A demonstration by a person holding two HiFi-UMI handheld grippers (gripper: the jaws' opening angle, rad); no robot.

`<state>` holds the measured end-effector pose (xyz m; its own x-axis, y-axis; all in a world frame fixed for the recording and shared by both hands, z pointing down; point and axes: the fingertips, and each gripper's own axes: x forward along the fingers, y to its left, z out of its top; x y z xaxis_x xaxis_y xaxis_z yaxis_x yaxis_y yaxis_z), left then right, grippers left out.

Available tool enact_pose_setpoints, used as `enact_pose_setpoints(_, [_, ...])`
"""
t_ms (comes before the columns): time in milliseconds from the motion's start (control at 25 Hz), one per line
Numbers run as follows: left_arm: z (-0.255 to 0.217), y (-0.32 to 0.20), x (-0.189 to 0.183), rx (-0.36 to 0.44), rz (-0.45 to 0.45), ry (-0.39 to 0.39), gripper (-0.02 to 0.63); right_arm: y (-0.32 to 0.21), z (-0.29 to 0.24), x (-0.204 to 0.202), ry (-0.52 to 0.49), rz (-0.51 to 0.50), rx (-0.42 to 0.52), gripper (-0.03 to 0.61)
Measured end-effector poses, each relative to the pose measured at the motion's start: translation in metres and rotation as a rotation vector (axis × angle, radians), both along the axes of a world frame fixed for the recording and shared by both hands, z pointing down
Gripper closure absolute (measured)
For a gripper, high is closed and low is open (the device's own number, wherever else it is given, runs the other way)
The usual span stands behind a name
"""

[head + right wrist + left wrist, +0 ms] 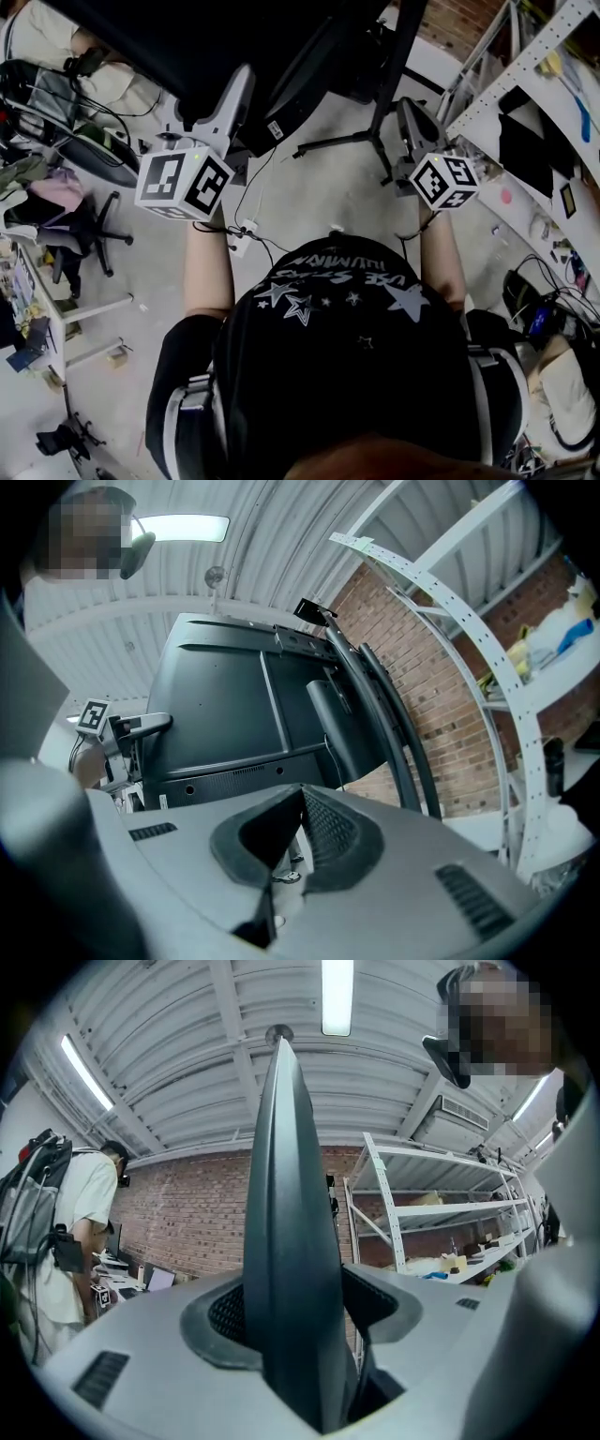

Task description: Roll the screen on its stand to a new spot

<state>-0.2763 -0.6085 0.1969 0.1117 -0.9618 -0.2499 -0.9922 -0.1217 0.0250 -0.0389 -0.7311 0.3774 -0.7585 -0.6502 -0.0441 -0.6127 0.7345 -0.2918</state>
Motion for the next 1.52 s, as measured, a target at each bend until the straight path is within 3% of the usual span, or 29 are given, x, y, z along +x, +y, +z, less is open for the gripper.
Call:
enact_pose_setpoints(360, [-0.002,0.004,0.006,0.003,0.025,-0.019,0.379,0.009,-0.002,-0.011,0.033,-0.027,0.014,0.571])
enact_pose_setpoints(960, [-0.005,0.026,0.009,0.004,0.036,0.017,0.388,0.049,0.000,-0.007,0.035,0.009,-0.002,0.571])
enact_pose_setpoints(1520, [-0.006,0.072,0.023,0.015,0.088,0.042,0.395,0.135,0.010,0.006,0.046,0.079,-0.028,0.571])
